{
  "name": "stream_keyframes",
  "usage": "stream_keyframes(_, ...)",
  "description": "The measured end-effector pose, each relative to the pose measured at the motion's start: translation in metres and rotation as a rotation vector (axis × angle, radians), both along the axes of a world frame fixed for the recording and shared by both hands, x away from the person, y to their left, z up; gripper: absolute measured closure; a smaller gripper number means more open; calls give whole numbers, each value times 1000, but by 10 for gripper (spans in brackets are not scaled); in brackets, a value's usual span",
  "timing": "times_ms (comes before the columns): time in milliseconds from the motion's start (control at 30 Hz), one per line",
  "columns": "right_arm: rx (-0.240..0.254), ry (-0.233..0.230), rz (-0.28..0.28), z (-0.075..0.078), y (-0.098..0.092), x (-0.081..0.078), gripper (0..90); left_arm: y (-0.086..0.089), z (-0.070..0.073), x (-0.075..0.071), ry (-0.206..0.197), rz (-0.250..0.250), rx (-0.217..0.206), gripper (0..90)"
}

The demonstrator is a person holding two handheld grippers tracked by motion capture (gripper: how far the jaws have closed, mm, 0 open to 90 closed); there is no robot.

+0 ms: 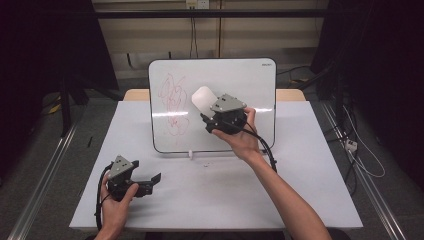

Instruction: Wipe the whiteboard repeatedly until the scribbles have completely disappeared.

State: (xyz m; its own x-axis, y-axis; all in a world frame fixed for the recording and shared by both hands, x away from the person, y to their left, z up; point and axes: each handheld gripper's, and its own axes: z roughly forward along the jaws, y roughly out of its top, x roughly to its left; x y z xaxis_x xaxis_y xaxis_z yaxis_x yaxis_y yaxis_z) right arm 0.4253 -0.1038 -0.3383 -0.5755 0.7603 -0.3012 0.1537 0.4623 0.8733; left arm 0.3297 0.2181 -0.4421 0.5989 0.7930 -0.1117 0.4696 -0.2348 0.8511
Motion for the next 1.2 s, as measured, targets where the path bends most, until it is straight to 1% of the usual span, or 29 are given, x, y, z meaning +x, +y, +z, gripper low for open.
stream_keyframes(133, -11, -15, 9, 4, 10, 5, 316, 0, 0, -2, -3, -6, -4, 55)
stream_keyframes(167, -14, -18, 9, 5, 13, 6, 316, 0, 0, -2, 2, -3, -7, 55)
stream_keyframes(267, -12, -29, 6, 7, 18, 9, 316, -2, -1, -3, 6, -17, 11, 55)
stream_keyframes(300, -11, -29, 4, 8, 19, 10, 316, -3, -1, -3, 8, -21, 6, 55)
stream_keyframes(333, -12, -28, 5, 9, 20, 11, 316, -3, 0, -4, 5, -23, -1, 56)
stream_keyframes(400, -15, -27, 2, 11, 23, 13, 315, -4, 1, -5, -3, -22, 5, 55)
stream_keyframes(533, -30, -29, -10, 15, 29, 19, 316, -3, 1, -5, -5, -15, 1, 55)
stream_keyframes(600, -54, -33, -7, 16, 33, 21, 316, -3, 1, -5, -6, -13, 1, 55)
stream_keyframes(633, -59, -38, -5, 16, 35, 22, 316, -3, 1, -5, -9, -15, 0, 55)
stream_keyframes(667, -55, -33, -3, 17, 36, 24, 316, -2, 1, -5, -11, -14, 0, 55)
stream_keyframes(800, -57, -39, -12, 21, 39, 30, 316, -1, 1, -5, -7, -11, -7, 55)
stream_keyframes(933, -45, -37, -25, 24, 40, 37, 316, 0, 1, -6, -5, -9, -7, 55)
stream_keyframes(1133, -56, -34, -38, 27, 42, 47, 316, 0, 1, -6, -2, -11, -6, 55)
stream_keyframes(1200, -49, -41, -43, 29, 43, 49, 315, 0, 2, -6, -3, -11, -8, 55)
